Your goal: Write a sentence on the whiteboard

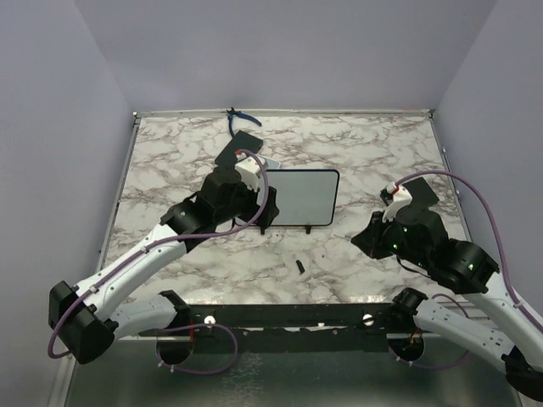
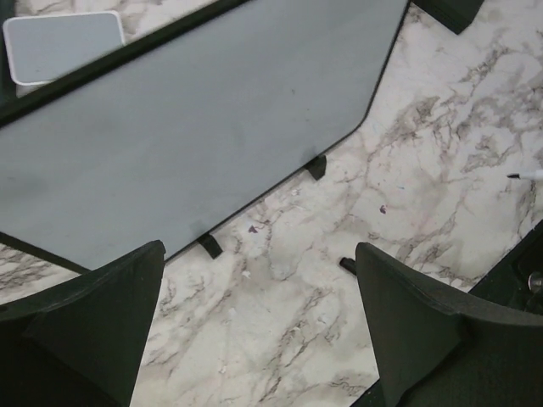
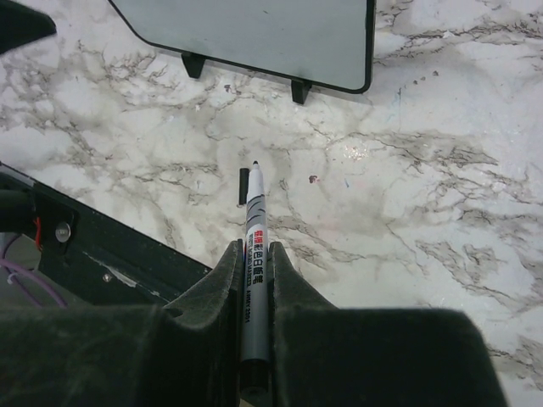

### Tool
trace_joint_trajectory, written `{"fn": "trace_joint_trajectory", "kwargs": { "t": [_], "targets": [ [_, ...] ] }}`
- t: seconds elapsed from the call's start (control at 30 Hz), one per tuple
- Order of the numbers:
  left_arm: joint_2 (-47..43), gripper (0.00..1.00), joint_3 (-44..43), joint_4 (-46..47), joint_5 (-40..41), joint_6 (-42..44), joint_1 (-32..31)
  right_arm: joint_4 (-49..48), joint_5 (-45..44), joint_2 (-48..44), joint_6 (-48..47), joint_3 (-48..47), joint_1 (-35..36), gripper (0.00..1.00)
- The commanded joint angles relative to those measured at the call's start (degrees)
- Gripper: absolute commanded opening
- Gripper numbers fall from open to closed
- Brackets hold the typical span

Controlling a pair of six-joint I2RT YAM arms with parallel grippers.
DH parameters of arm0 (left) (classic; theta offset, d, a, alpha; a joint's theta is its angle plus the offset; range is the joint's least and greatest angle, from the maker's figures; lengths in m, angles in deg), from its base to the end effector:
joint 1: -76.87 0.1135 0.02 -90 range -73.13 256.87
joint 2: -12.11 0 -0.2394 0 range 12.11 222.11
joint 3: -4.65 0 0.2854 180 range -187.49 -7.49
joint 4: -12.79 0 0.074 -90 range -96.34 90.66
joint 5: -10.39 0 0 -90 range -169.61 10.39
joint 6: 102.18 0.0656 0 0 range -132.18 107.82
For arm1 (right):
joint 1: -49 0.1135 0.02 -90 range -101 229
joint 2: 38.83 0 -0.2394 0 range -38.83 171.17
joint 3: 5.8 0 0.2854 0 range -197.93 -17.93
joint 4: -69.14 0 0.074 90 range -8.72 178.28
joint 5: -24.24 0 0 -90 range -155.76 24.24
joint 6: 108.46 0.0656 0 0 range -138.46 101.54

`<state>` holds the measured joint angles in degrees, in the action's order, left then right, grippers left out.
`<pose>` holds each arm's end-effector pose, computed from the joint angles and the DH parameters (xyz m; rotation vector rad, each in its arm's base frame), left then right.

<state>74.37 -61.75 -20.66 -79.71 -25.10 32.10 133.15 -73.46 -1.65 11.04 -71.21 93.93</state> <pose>0.2235 -0.2219 0.2777 0.5886 2.0589 -0.6064 0.1432 0.1304 0.3119 -0.2251 2.2386 0.5757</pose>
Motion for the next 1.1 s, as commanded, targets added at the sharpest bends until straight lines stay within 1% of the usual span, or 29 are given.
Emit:
{"fn": "trace_joint_trajectory", "kwargs": {
  "t": [0.0, 0.2, 0.33, 0.5, 0.6, 0.7, 0.77, 0.87, 1.0, 1.07],
  "targets": [
    [0.20, 0.94, -3.57, -3.64, -9.51, 2.77, 9.46, -2.66, 1.74, -0.63, -1.45, 0.91, 0.22, 0.01],
    [-2.22, 0.94, -5.24, -2.43, -14.35, 1.98, 21.98, -10.23, 6.59, -0.36, -3.11, 3.09, 0.24, 0.01],
    [-3.00, 0.94, -5.37, -1.38, -17.72, 1.29, 29.92, -14.30, 7.35, 0.05, -4.16, 3.10, 0.25, 0.01],
    [-1.35, 0.95, -3.18, 3.94, -21.84, -0.39, 37.55, -23.03, 8.19, 1.16, -4.06, 5.05, 0.25, 0.01],
    [-0.02, 0.95, -1.95, 8.00, -20.41, -1.77, 38.25, -29.93, 9.46, 3.72, -3.38, 6.85, 0.45, 0.01],
    [0.66, 0.95, -0.95, 11.56, -17.98, -2.94, 38.30, -37.08, 8.12, 6.47, -3.14, 8.27, 1.66, 0.01],
    [0.67, 0.95, 0.48, 14.72, -17.98, -3.80, 38.33, -41.11, 4.79, 8.86, -3.44, 8.70, 3.26, 0.01],
    [1.20, 0.90, 2.40, 19.26, -20.74, -4.04, 38.29, -46.29, -0.94, 12.75, -4.79, 8.58, 6.64, 0.01],
    [2.35, 0.83, 3.96, 21.00, -23.19, -3.04, 38.30, -51.24, -8.85, 19.20, -7.98, 6.94, 12.65, 0.01],
    [1.99, 0.81, 5.35, 22.30, -24.56, -3.22, 38.30, -55.50, -12.42, 22.54, -9.23, 5.86, 15.15, 0.01]
  ]
}}
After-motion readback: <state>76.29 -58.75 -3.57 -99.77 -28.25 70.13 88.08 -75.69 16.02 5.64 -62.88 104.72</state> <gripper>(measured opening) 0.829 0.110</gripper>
